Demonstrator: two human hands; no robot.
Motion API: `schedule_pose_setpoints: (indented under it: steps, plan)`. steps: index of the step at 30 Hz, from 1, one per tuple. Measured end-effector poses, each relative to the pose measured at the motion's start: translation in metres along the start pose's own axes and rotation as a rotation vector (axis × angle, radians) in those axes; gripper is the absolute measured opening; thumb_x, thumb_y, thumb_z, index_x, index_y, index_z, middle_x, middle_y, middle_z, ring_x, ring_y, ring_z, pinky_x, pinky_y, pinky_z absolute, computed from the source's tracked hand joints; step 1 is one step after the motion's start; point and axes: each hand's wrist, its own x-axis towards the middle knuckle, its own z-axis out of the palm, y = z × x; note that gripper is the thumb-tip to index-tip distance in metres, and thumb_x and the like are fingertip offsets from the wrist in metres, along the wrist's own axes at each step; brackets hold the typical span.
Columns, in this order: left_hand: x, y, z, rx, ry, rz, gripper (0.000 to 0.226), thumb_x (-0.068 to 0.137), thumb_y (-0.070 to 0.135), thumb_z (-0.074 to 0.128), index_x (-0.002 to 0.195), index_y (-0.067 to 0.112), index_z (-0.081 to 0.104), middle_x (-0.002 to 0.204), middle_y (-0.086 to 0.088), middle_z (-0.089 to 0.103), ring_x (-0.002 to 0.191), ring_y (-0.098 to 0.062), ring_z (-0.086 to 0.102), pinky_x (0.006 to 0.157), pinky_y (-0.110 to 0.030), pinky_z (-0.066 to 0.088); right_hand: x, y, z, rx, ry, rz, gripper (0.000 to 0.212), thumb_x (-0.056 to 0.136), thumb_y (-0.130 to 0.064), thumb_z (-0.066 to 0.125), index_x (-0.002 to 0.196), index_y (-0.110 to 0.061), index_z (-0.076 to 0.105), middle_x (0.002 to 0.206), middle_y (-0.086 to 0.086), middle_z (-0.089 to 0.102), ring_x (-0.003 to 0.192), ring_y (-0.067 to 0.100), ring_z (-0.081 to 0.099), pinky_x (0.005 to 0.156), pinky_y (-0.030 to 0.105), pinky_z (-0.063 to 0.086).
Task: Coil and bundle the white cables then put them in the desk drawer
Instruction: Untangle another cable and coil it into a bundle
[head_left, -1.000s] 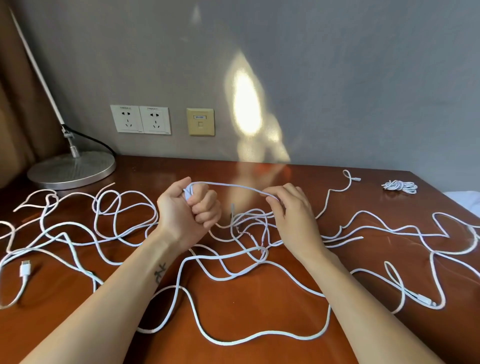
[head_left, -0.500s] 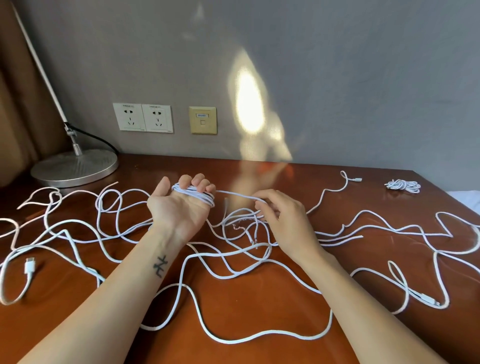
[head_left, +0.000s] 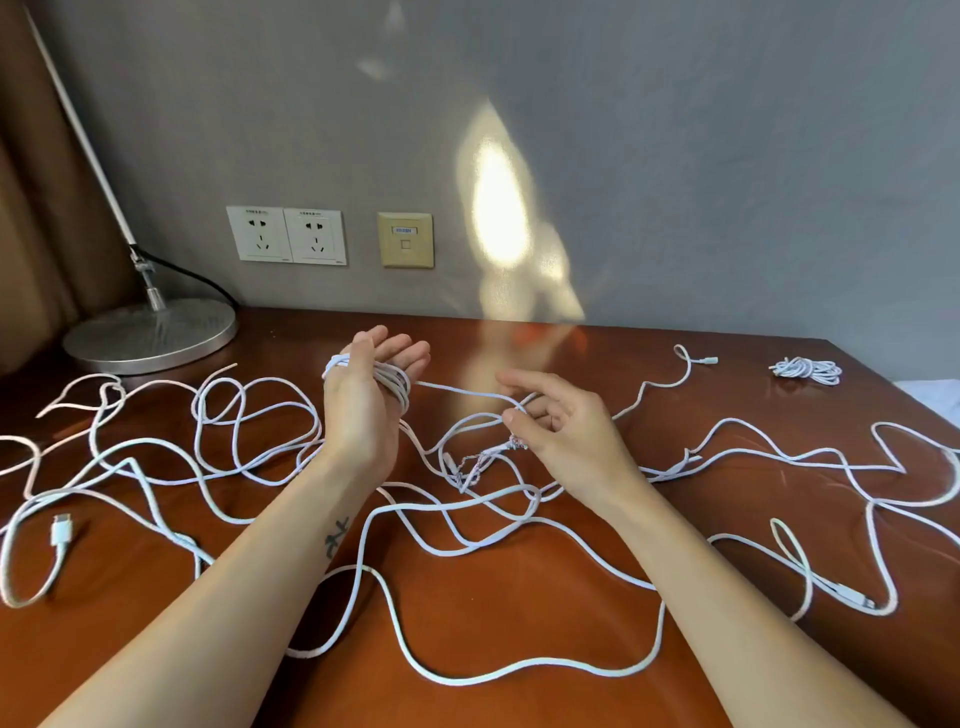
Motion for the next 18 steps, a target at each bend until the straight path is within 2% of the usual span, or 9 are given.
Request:
schedule_pose_setpoints:
  steps: [2,4,6,9,11,14,16,18]
  plan:
    - [0.002,0.000,-0.001,0.012,-0.001,0.019,0.030,0.112,0.020,0.039,0.138,0.008,0.048,0.129,-0.015,0.064,0.106,-0.023,0.075,0.097,-0.034,0.058,-0.001,-0.001,0.000,0.005,-0.046,-0.012,0.046,0.094,0.000,0.069,0.114,-0.041,0.070,0.120,-0.014,0.068,0.081,0.011,0.066,0.077,0.022,0.054]
    - [0.002,-0.002,-0.001,0.089,-0.012,0.081,0.039,0.112,0.022,0.040,0.149,0.012,0.038,0.135,-0.010,0.062,0.112,-0.019,0.072,0.100,-0.032,0.056,-0.001,-0.001,0.000,-0.006,-0.085,-0.030,0.048,0.093,0.003,0.068,0.116,-0.039,0.070,0.124,-0.018,0.064,0.085,0.015,0.066,0.075,0.021,0.052]
    - [0.001,-0.006,-0.004,0.264,-0.064,0.178,0.055,0.112,0.027,0.038,0.163,0.018,0.017,0.134,0.002,0.060,0.122,-0.014,0.066,0.109,-0.031,0.050,-0.002,0.000,0.000,0.001,-0.116,-0.030,0.047,0.094,0.004,0.068,0.119,-0.036,0.070,0.123,-0.022,0.062,0.090,0.012,0.067,0.079,0.021,0.053]
    - [-0.002,-0.012,-0.009,0.578,-0.181,0.299,0.063,0.113,0.035,0.033,0.164,0.026,-0.003,0.138,0.015,0.051,0.132,-0.007,0.056,0.117,-0.032,0.040,-0.002,-0.003,0.001,0.030,-0.118,-0.014,0.043,0.095,0.002,0.068,0.118,-0.034,0.070,0.118,-0.026,0.062,0.097,0.011,0.070,0.089,0.023,0.055]
    - [-0.001,-0.015,-0.012,0.738,-0.227,0.363,0.068,0.110,0.046,0.033,0.163,0.031,-0.007,0.148,0.012,0.044,0.134,-0.007,0.054,0.120,-0.041,0.039,-0.003,-0.005,0.001,0.043,-0.080,0.002,0.040,0.096,0.002,0.067,0.117,-0.032,0.071,0.113,-0.022,0.065,0.093,0.014,0.073,0.090,0.028,0.058]
    - [0.000,-0.019,-0.017,0.919,-0.313,0.449,0.076,0.103,0.058,0.032,0.161,0.038,-0.012,0.155,0.010,0.038,0.134,-0.012,0.054,0.116,-0.049,0.040,-0.001,-0.006,-0.001,0.080,0.015,0.034,0.035,0.098,0.002,0.063,0.117,-0.027,0.070,0.105,-0.007,0.073,0.083,0.020,0.077,0.087,0.034,0.060]
    - [0.001,-0.019,-0.018,1.014,-0.380,0.496,0.075,0.105,0.056,0.031,0.161,0.037,-0.015,0.152,0.010,0.043,0.130,-0.015,0.057,0.113,-0.049,0.043,-0.001,-0.007,-0.001,0.151,0.059,0.044,0.035,0.099,0.004,0.060,0.118,-0.023,0.069,0.108,-0.004,0.073,0.092,0.019,0.077,0.081,0.037,0.063]
    - [-0.001,-0.019,-0.017,1.081,-0.432,0.535,0.073,0.108,0.049,0.032,0.162,0.033,-0.016,0.140,0.011,0.054,0.120,-0.010,0.060,0.109,-0.039,0.045,-0.001,-0.009,0.000,0.201,0.091,0.035,0.034,0.098,0.006,0.060,0.118,-0.019,0.069,0.109,-0.004,0.072,0.098,0.018,0.076,0.075,0.034,0.063]
